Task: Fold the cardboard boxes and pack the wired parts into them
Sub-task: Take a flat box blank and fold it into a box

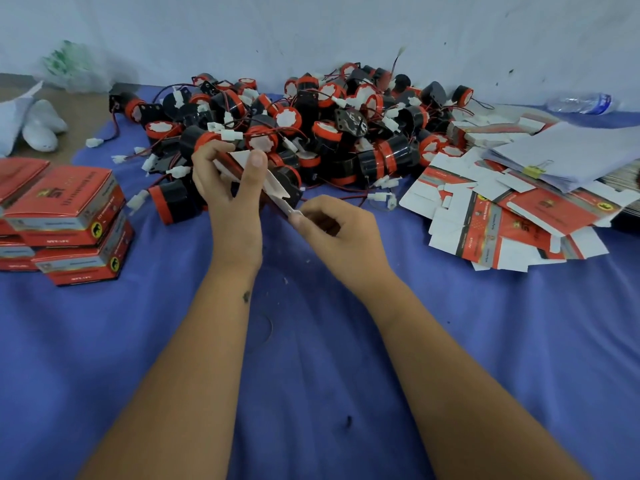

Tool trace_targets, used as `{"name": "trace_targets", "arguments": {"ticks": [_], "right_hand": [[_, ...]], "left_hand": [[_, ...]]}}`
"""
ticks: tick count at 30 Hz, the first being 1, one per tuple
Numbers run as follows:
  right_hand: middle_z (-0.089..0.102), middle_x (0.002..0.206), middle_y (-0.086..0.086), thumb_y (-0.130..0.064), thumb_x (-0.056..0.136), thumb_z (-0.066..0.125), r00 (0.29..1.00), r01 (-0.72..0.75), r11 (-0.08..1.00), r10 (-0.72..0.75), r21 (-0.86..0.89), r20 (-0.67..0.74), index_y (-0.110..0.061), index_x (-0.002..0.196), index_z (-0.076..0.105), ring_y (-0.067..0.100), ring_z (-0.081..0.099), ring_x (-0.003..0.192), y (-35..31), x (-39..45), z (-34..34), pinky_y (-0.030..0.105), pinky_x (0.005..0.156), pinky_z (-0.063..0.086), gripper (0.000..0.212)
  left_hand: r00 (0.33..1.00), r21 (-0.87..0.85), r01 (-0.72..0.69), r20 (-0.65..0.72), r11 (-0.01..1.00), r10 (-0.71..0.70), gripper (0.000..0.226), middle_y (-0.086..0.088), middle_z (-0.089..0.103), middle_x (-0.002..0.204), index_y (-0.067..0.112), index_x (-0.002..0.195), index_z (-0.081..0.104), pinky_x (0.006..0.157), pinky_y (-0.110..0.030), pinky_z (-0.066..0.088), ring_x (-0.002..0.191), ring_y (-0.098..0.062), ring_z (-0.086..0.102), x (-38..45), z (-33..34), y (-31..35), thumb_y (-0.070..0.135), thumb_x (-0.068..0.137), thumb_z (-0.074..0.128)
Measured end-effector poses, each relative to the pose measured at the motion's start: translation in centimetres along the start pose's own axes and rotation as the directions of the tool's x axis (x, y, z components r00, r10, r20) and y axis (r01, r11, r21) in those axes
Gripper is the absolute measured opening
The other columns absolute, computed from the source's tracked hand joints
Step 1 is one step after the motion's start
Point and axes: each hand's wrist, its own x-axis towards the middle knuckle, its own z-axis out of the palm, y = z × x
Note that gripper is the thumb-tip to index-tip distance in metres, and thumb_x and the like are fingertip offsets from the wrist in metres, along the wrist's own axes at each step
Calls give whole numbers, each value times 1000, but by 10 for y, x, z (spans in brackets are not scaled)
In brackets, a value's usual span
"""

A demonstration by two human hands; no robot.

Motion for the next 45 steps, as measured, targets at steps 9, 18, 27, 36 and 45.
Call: {"name": "trace_targets", "arguments": {"ticks": [9, 18, 27, 36, 45], "right_hand": [[62, 70, -3, -30, 96, 59, 987, -139, 989, 142, 45, -68, -21, 82, 68, 9, 48, 60, 2, 2, -1, 24, 55, 39, 19], [70, 90, 6, -31, 93, 61, 892, -451, 859, 437, 241, 113, -22, 94, 72, 16, 66, 74, 6, 11, -14, 33, 72, 60, 14], [71, 80, 20, -18, 95, 59, 860, -499, 813, 507, 301, 56, -1, 94, 70, 16, 61, 52, 5, 10, -16, 26, 50, 51, 20], [61, 61, 6, -15, 85, 50, 783, -345, 633, 601, 693, -160, -4, 88, 64, 21, 54, 45, 10, 17, -38, 26, 44, 37, 18], [56, 96, 17, -39, 93, 45, 962, -220, 870, 269, 442, -53, -27, 115, 66, 16, 49, 64, -6, 14, -21, 26, 63, 42, 33]], "left_hand": [[993, 109, -53, 109, 993, 42, 31, -30, 43, 117, 30, 103, 46, 97, -62, 42, 111, -46, 46, -6, 7, 7, 46, 82, 62], [969, 248, -161, 224, 955, 105, 43, -20, 37, 140, 23, 121, 49, 112, -53, 33, 133, -41, 37, -9, 11, 7, 46, 85, 52], [877, 398, -442, 381, 804, 293, 52, -6, 39, 152, 5, 121, 56, 117, -44, 25, 144, -22, 29, -14, 10, 10, 41, 84, 56], [792, 326, -275, 610, 904, 21, 48, 22, 59, 124, 34, 128, 56, 98, -24, 43, 118, 0, 53, -18, 16, -4, 56, 86, 51], [952, -117, 303, -4, 946, -306, 42, 10, 75, 86, 35, 87, 69, 73, -25, 56, 87, -6, 71, -10, 23, 6, 56, 97, 35]]}}
